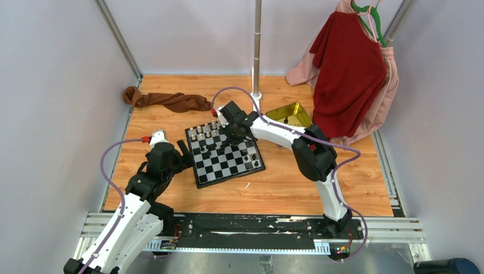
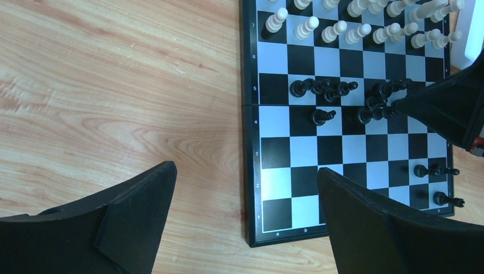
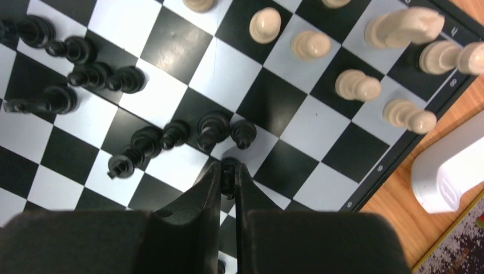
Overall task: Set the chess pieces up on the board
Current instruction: Pick up the chess piece from the chessboard, then place the chess piece on the chessboard.
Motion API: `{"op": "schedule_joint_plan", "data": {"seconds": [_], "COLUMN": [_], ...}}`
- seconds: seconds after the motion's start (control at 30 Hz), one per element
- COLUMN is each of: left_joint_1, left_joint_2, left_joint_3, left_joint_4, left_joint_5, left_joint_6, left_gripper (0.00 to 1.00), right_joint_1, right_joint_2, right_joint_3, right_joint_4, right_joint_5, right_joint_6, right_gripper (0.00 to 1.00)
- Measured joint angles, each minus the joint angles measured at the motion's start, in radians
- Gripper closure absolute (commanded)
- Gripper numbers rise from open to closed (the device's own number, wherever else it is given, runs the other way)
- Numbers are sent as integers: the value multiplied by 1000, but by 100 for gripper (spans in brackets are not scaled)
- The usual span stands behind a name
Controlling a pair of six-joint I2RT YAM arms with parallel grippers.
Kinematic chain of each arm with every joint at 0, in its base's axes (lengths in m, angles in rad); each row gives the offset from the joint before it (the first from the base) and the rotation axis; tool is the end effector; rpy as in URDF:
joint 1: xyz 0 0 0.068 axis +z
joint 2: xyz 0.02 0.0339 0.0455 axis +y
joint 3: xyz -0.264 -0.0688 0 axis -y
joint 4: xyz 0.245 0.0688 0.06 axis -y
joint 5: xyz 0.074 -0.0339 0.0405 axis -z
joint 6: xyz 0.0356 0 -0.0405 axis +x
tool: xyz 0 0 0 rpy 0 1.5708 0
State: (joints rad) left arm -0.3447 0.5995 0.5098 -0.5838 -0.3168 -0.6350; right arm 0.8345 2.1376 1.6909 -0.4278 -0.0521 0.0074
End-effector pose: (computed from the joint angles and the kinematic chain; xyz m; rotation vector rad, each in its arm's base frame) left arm 0.1315 -0.0354 0.2330 -0.4867 2.1574 -0.1886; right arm 0.3202 0.3561 0.2004 -1.0234 2.2732 0.4290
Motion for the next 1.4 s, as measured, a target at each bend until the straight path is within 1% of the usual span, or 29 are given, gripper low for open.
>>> {"op": "schedule_joint_plan", "data": {"seconds": [0.23, 0.6, 0.9, 1.17, 1.4], "left_joint_1": [0, 0, 0, 0, 0], "left_joint_2": [-10, -20, -33, -32, -31], "left_joint_3": [0, 0, 0, 0, 0], "left_joint_4": [0, 0, 0, 0, 0], "left_joint_5": [-1, -2, -1, -1, 0], "left_joint_6": [0, 0, 0, 0, 0], "left_gripper": [0, 0, 0, 0, 0], "right_joint_1": [0, 8, 77, 129, 158], "right_joint_2": [-72, -332, -491, -523, -522], "right_joint_3": [-99, -291, -460, -544, -571], "right_joint_4": [3, 14, 17, 35, 56], "right_joint_5": [2, 14, 53, 89, 121], "right_joint_6": [2, 13, 48, 87, 104], "right_gripper": [100, 100, 100, 100, 100]}}
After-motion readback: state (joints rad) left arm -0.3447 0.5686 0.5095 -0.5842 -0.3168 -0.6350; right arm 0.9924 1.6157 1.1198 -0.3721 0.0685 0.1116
